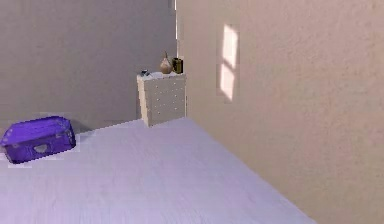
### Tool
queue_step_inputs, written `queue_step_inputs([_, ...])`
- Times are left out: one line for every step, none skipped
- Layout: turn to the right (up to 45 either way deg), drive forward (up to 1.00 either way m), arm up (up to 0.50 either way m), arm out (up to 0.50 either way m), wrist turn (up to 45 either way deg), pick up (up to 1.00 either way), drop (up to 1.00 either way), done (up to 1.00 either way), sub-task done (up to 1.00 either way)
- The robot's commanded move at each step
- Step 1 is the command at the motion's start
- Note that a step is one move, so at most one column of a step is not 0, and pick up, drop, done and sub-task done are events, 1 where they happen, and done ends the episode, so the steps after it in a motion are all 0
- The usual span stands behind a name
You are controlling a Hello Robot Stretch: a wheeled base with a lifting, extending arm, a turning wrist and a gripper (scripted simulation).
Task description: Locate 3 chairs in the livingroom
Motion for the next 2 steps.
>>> queue_step_inputs([0.0, 0.05, 0.00, 0.00, 0.0, 0.00, 0.00, 0.00, 0.00])
queue_step_inputs([45.0, 0.00, 0.00, 0.00, 0.0, 0.00, 0.00, 0.00, 0.00])
